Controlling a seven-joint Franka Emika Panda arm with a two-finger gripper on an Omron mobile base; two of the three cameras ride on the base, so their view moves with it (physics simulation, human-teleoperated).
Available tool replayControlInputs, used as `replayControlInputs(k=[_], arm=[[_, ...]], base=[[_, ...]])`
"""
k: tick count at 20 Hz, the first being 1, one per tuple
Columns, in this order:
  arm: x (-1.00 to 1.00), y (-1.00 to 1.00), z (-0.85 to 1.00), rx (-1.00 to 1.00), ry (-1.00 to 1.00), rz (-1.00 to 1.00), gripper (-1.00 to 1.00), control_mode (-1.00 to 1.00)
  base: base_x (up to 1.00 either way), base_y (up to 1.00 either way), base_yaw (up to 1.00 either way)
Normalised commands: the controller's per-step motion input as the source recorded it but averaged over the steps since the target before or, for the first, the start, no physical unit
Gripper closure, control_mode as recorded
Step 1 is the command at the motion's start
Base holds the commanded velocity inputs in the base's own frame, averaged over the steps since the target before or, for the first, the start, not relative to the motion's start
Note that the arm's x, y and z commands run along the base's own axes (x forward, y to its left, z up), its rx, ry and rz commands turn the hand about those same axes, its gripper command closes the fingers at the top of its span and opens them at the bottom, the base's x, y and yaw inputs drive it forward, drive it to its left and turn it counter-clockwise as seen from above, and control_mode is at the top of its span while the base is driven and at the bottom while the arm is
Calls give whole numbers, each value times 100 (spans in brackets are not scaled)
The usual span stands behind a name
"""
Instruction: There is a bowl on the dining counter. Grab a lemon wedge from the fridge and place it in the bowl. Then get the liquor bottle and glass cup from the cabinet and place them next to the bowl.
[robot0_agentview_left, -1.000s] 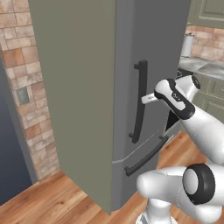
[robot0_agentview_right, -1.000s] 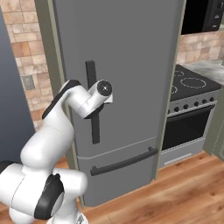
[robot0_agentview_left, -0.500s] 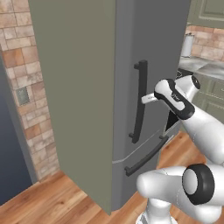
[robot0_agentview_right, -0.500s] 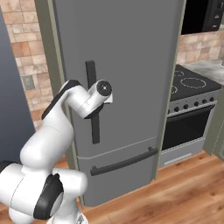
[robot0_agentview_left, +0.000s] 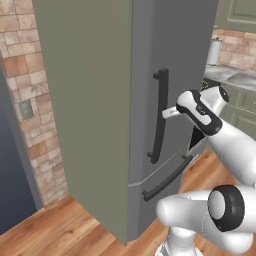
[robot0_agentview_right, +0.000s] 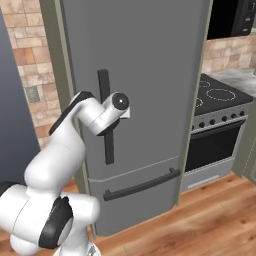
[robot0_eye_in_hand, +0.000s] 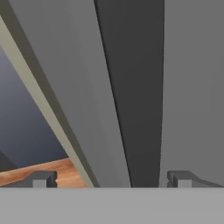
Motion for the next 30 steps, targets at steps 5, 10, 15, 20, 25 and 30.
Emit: replayControlInputs(k=[5,10,15,20,25,30], arm=[[28,-8,-4,0,0,0,-100,-100],[33,-10,-6,0,0,0,-100,-100],[26,-6,-6,0,0,0,-100,-100],[18,0,-1,0,0,0,-100,-100],[24,-9,-2,0,-2,0,-100,-100],[29,-9,-10,0,-9,5,-100,-100]], base=[[0,0,0],[0,0,0],[0,0,0],[0,0,0],[0,0,0],[0,0,0]])
